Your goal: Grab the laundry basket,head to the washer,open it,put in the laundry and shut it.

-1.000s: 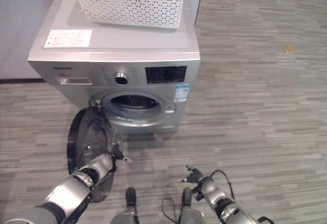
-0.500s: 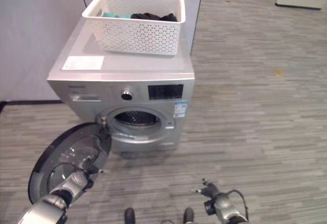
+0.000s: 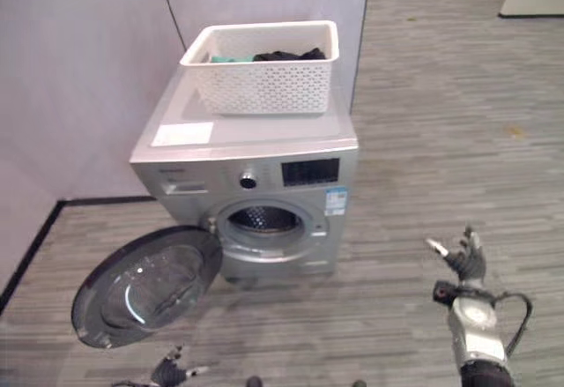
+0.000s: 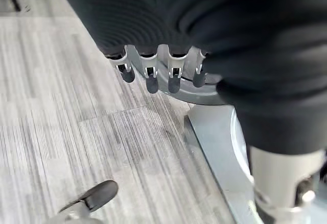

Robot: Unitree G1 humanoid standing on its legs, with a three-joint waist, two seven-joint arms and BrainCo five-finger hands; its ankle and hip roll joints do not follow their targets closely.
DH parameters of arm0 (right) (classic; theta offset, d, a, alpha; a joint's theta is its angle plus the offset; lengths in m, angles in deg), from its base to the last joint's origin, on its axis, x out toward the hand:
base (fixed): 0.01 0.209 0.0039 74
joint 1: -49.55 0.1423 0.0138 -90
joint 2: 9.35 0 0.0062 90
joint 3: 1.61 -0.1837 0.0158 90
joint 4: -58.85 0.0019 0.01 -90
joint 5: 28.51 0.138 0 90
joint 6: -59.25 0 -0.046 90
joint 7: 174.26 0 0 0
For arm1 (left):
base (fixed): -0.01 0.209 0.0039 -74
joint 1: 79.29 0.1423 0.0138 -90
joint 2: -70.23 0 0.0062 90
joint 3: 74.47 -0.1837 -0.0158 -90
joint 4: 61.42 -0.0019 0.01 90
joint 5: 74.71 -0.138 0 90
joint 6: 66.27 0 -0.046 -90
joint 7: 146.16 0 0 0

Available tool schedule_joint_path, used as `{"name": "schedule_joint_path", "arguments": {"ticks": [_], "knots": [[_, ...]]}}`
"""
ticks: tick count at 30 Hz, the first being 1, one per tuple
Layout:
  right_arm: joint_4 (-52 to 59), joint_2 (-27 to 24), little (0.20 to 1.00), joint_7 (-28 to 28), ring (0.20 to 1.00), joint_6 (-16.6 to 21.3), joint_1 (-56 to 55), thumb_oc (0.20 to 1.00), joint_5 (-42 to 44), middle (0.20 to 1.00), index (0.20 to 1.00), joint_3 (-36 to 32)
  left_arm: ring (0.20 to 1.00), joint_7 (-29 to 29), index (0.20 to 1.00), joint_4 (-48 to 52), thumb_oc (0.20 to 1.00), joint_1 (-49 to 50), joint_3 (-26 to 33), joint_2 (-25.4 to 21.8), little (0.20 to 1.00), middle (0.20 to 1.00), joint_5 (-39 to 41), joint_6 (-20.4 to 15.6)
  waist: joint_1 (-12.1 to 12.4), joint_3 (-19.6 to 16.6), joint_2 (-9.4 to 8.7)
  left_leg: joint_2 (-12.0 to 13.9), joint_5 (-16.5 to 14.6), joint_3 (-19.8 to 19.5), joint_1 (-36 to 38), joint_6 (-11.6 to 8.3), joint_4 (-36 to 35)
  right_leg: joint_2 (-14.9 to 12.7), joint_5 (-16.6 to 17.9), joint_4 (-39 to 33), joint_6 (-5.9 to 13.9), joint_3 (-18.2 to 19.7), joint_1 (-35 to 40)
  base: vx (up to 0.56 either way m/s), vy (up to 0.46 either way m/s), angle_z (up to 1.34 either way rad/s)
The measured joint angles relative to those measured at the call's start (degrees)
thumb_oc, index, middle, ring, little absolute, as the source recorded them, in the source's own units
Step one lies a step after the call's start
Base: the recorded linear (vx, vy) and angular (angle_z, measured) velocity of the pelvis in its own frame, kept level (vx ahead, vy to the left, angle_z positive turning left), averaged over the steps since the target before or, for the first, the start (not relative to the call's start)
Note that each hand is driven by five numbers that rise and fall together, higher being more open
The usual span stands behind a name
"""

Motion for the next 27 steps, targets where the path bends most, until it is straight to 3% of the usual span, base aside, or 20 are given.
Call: {"name": "schedule_joint_path", "arguments": {"ticks": [1,3,4,6,10,13,15,16,17,18,19,20,22,23,24,25,26,27], "knots": [[-0.1,-0.1,1.0,-0.2,1.0,0.0,0.2,1.0,-0.1,1.0,1.0,0.0,1.0,0.0,1.0,-0.1,1.0,-0.2,0.0,0.0,1.0,1.0,0.0,0.0,0.1,0.2,-0.13,-0.3,0.0,-0.1,0.1,0.12,0.0,-0.2,-0.1,0.7,-0.01,0.0,-0.2,0.01,0.141,0.49],[-0.1,-3.9,1.0,-1.2,1.0,-0.2,1.6,1.0,-0.1,1.0,1.0,-0.2,1.0,-0.5,1.0,-3.1,1.0,-3.4,-1.8,0.4,1.0,1.0,0.2,0.1,0.0,1.5,1.32,0.5,-0.6,-3.0,0.9,1.58,1.7,-0.9,-1.2,13.3,0.1,1.0,-4.3,0.03,0.038,0.43],[-0.4,-4.9,1.0,-2.1,1.0,0.4,4.0,1.0,-0.1,1.0,1.0,0.3,1.0,-0.7,1.0,-2.9,1.0,-4.0,-2.2,-0.5,1.0,1.0,1.1,-0.1,0.3,2.1,0.37,0.5,-1.2,-2.8,1.1,2.25,2.6,-1.4,-1.8,20.9,0.89,3.3,-8.8,0.1,-0.009,0.18],[-0.6,-5.7,1.0,-2.3,1.0,0.3,9.7,1.0,-0.2,1.0,1.0,3.3,1.0,-0.8,1.0,-5.8,1.0,-5.5,-3.8,-1.9,1.0,1.0,1.6,0.2,0.6,3.7,-1.46,0.4,-1.3,-3.1,1.4,2.96,3.1,-0.9,-4.7,23.8,0.4,2.8,-11.8,0.14,-0.081,0.0],[-0.1,-8.4,1.0,-2.1,1.0,0.4,17.2,1.0,-2.4,1.0,1.0,6.3,1.0,-1.1,1.0,-7.4,1.0,-8.4,-4.8,-1.6,1.0,1.0,1.5,0.7,0.5,4.6,-3.18,0.6,-1.6,-6.0,0.0,2.8,4.5,1.7,-4.2,11.6,0.86,5.1,-12.6,0.16,-0.113,0.45],[-1.3,-8.7,1.0,-1.9,1.0,-0.5,23.1,1.0,-2.6,1.0,1.0,12.2,1.0,-1.1,1.0,-7.5,1.0,-8.8,-5.0,-0.3,1.0,1.0,1.9,0.8,0.7,4.0,-4.8,0.9,-2.6,-10.5,-0.6,0.7,4.4,1.3,-2.9,3.1,1.9,9.8,-12.0,0.29,-0.177,0.62],[-1.1,-8.6,1.0,-1.7,1.0,-0.8,23.1,1.0,-3.6,1.0,1.0,12.6,1.0,-1.2,1.0,-7.4,1.0,-9.4,-5.0,0.5,1.0,1.0,2.2,0.7,0.6,3.9,-4.93,1.0,-2.9,-12.8,-0.6,-0.88,4.7,1.4,-0.7,2.0,2.13,8.6,-11.2,0.25,-0.103,0.72],[0.1,-8.6,1.0,-1.7,1.0,-2.1,22.6,1.0,-4.1,1.0,1.0,12.8,1.0,-1.2,1.0,-7.9,1.0,-9.8,-5.1,2.8,1.0,1.0,2.3,0.9,0.3,4.1,-4.73,-0.1,-6.4,-13.6,-3.1,-1.96,15.6,1.8,0.1,1.9,2.43,9.0,-9.6,0.24,-0.088,0.65],[1.7,-8.6,1.0,-1.7,1.0,-2.3,21.7,1.0,-4.6,1.0,1.0,13.0,1.0,-1.3,1.0,-7.7,1.0,-9.4,-5.2,4.3,1.0,1.0,2.3,0.9,0.2,3.9,-3.56,-0.2,-9.6,-13.4,-2.6,-2.01,20.1,2.6,0.0,1.9,2.15,9.2,-8.4,0.37,-0.214,0.5],[2.9,-8.8,1.0,-1.7,1.0,-2.3,21.3,1.0,-4.6,1.0,1.0,13.4,1.0,-1.3,1.0,-7.3,1.0,-8.7,-5.5,5.1,1.0,1.0,2.3,0.8,0.0,3.3,-2.5,0.1,-11.2,-13.6,-1.4,-1.58,19.8,3.5,0.5,2.1,1.33,9.0,-7.9,0.49,-0.325,0.41],[6.5,-10.8,1.0,-1.7,1.0,-2.9,20.7,1.0,-5.0,1.0,1.0,12.9,1.0,-1.2,1.0,-9.8,1.0,-9.9,-3.5,7.5,1.0,1.0,2.8,0.4,-1.3,2.9,0.18,3.5,-14.7,-16.1,2.5,-2.78,13.8,7.2,0.4,5.1,-0.79,9.1,-7.0,0.35,-0.263,0.36],[9.0,-11.2,1.0,-1.7,1.0,-3.0,20.0,1.0,-5.1,1.0,1.0,13.1,1.0,-1.1,1.0,-10.8,1.0,-9.9,-2.8,7.7,1.0,1.0,3.9,0.7,-1.5,2.2,-0.37,4.1,-14.5,-16.0,3.5,-2.03,12.3,7.2,-0.9,6.1,-1.24,9.5,-7.5,0.27,-0.324,0.37],[13.0,-12.9,1.0,-1.8,1.0,-2.0,20.0,1.0,-6.3,1.0,1.0,12.4,1.0,-1.1,1.0,-12.0,1.0,-9.5,-1.9,7.8,1.0,1.0,4.5,0.7,-2.3,1.3,-0.69,6.2,-14.0,-16.6,3.8,-3.34,11.5,9.2,-1.8,5.9,-2.17,8.3,-7.3,0.2,-0.306,0.11],[13.6,-13.6,1.0,-1.9,1.0,-1.4,20.4,1.0,-6.3,1.0,1.0,11.8,1.0,-1.2,1.0,-13.0,1.0,-9.3,-1.0,8.1,1.0,1.0,4.5,0.6,-2.4,1.1,0.07,7.1,-13.4,-17.0,3.5,-5.1,13.1,11.1,-3.0,6.4,-3.07,7.5,-6.6,0.09,-0.289,0.33],[14.2,-15.4,1.0,-2.2,1.0,-0.9,21.2,1.0,-6.2,1.0,1.0,10.2,1.0,-1.1,1.0,-13.9,1.0,-10.6,0.3,7.1,1.0,1.0,5.7,0.8,-2.6,0.9,-2.82,6.6,-13.7,-17.3,-2.5,-5.98,23.6,11.6,-2.9,5.3,-4.5,7.7,-6.4,0.03,-0.192,0.36],[14.2,-15.9,1.0,-2.4,1.0,-0.4,22.4,1.0,-6.1,1.0,1.0,10.1,1.0,-1.2,1.0,-14.0,1.0,-10.4,0.3,6.3,1.0,1.0,6.1,0.8,-2.1,0.9,-3.74,6.6,-13.2,-17.4,-4.7,-6.82,27.8,12.6,-3.0,5.4,-5.37,7.6,-6.2,0.09,-0.344,0.19],[14.8,-16.9,1.0,-2.3,1.0,0.2,24.8,1.0,-6.1,1.0,1.0,9.6,1.0,-1.1,1.0,-13.7,1.0,-10.7,1.4,5.4,1.0,1.0,6.9,0.9,-1.3,1.4,-5.04,6.5,-11.4,-18.3,-10.2,-7.68,37.9,13.2,-2.8,5.0,-6.03,7.5,-5.9,0.05,-0.146,-0.09],[15.1,-16.9,1.0,-2.4,1.0,0.9,25.9,1.0,-6.0,1.0,1.0,9.5,1.0,-1.0,1.0,-13.7,1.0,-10.5,2.1,5.0,1.0,1.0,6.9,0.8,-0.4,1.3,-5.32,6.7,-9.8,-19.0,-10.8,-8.83,40.0,14.2,-2.8,4.5,-6.87,7.6,-5.1,0.11,-0.195,-0.08]]}}
